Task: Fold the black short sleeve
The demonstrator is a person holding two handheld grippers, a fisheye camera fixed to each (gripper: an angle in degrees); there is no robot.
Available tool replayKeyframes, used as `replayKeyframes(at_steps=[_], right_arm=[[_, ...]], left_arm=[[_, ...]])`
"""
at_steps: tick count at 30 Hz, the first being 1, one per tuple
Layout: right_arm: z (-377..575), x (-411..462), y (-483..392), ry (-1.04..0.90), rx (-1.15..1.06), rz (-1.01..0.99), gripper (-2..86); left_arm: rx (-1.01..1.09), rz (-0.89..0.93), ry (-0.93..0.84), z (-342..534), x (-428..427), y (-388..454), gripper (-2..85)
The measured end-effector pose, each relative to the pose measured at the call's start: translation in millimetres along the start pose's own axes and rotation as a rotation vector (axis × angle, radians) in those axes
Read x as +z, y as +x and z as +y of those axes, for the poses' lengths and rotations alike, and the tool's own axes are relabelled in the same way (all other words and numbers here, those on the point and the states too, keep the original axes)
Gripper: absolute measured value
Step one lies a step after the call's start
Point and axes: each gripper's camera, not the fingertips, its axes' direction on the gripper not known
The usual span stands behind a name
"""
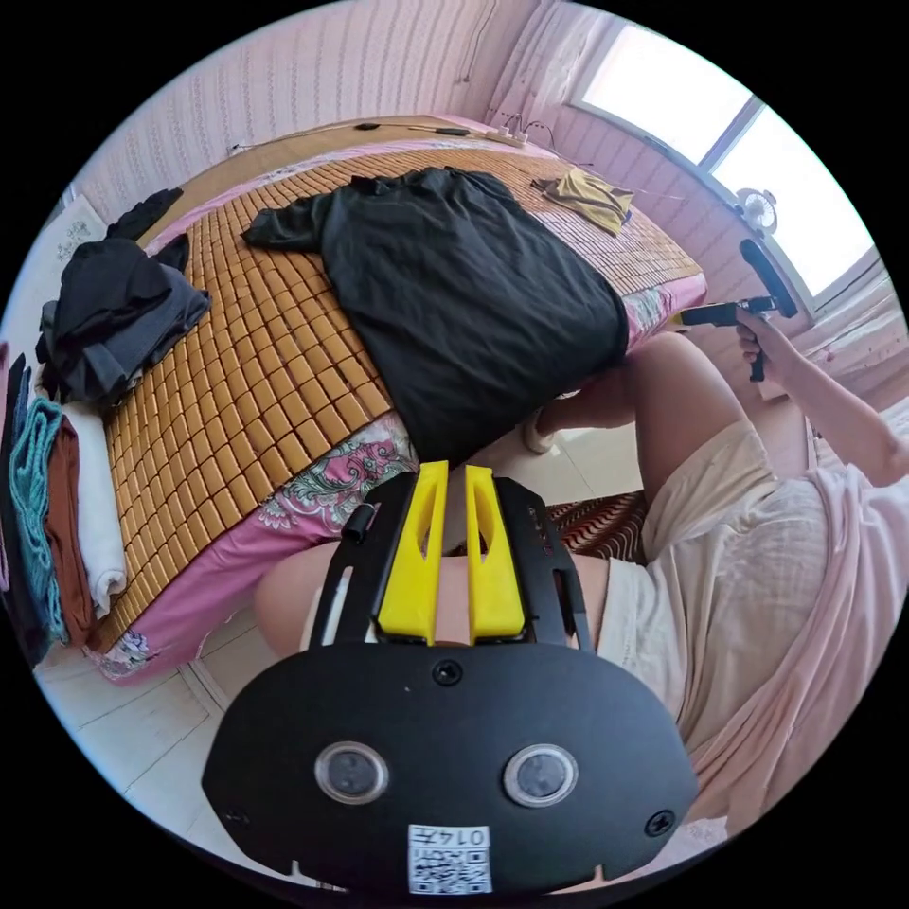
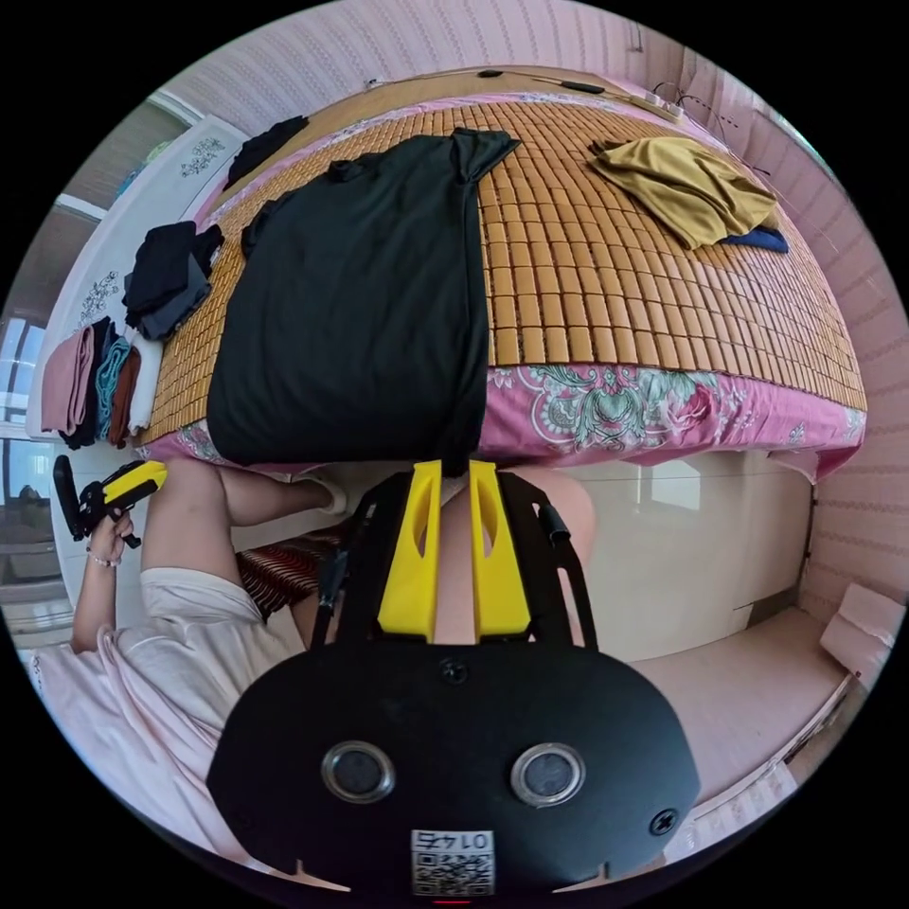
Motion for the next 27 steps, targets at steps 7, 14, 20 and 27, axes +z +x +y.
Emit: replayKeyframes(at_steps=[7, 14, 20, 27], right_arm=[[-50.7, -18.4, 11.0, 0.091, 0.007, 0.022, 8.0], [-189.3, -9.5, 40.2, 0.183, -0.005, 0.009, 9.3], [-356.9, 11.4, 80.8, 0.284, 0.050, 0.075, 11.1], [-454.2, 46.2, 128.7, 0.205, 0.147, 0.021, 8.6]], left_arm=[[-0.045, 0.094, 0.136, -29.3, -5.5, -30.9, 0.9], [0.010, 0.119, 0.177, -127.1, 19.6, -62.4, 0.0], [0.058, 0.087, 0.251, -266.3, 49.7, -107.7, -0.9], [0.086, 0.157, 0.172, -395.9, 92.5, -136.4, -0.9]])
